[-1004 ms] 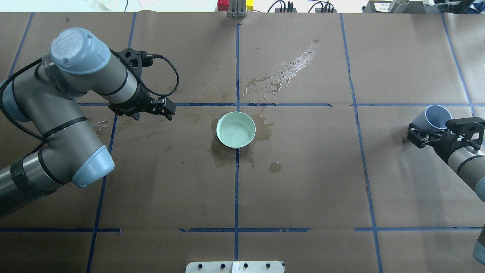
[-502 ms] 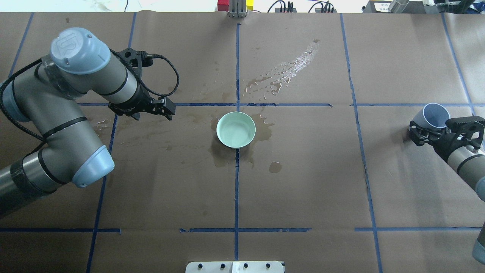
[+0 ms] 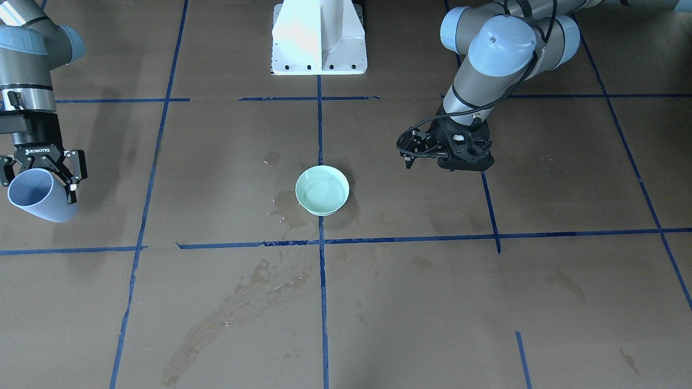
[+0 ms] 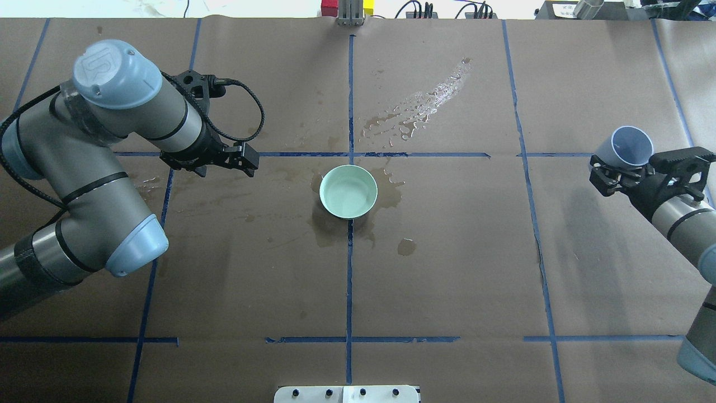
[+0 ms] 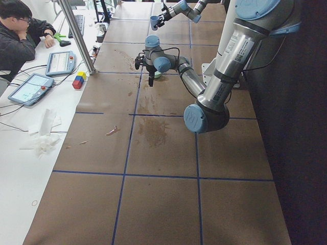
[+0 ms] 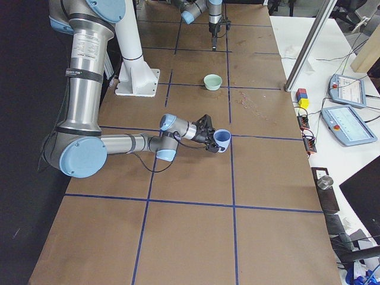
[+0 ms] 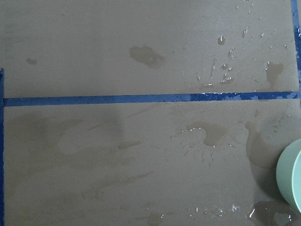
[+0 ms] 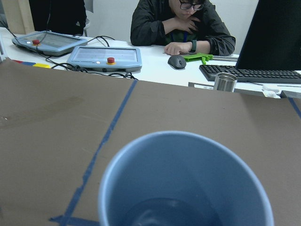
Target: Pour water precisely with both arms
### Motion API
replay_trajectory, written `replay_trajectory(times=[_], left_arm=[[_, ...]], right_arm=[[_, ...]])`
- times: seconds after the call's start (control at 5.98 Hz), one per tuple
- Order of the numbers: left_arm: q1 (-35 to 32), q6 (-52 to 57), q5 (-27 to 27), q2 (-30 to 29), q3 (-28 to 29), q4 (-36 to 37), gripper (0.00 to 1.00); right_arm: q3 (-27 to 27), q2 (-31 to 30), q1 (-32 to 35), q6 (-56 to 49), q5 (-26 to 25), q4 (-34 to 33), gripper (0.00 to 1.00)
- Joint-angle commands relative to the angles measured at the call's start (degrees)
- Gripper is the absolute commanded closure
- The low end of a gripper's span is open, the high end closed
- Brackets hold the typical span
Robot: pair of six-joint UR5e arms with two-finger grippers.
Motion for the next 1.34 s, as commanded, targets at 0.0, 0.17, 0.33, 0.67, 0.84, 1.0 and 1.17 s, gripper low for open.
replay_trajectory(times=[0.0,0.17,0.33,0.67,0.84,1.0,1.17], left_arm=[[0.0,0.0,0.0,0.0,0.0,0.0,0.0],[0.1,0.0,0.0,0.0,-0.1,0.0,0.0],[0.1,0.0,0.0,0.0,-0.1,0.0,0.0],[0.1,0.0,0.0,0.0,-0.1,0.0,0.0],[0.1,0.0,0.0,0.0,-0.1,0.0,0.0],[0.1,-0.1,-0.1,0.0,-0.2,0.0,0.0],[0.1,-0.1,-0.2,0.0,-0.3,0.0,0.0]], right_arm=[[2.7,3.1,0.3,-5.7,-0.1,-3.0,0.83],[4.5,3.2,0.2,-8.3,-0.2,-3.4,0.83],[5.1,3.9,0.2,-8.6,-0.1,-3.8,0.84],[5.2,8.7,0.0,-9.3,0.1,-8.0,0.92],[5.1,12.8,-0.6,-10.8,0.1,-13.6,0.95],[4.5,16.9,-3.1,-10.9,0.2,-17.9,0.97],[4.2,23.8,-4.9,-10.6,-0.8,-27.4,0.98]])
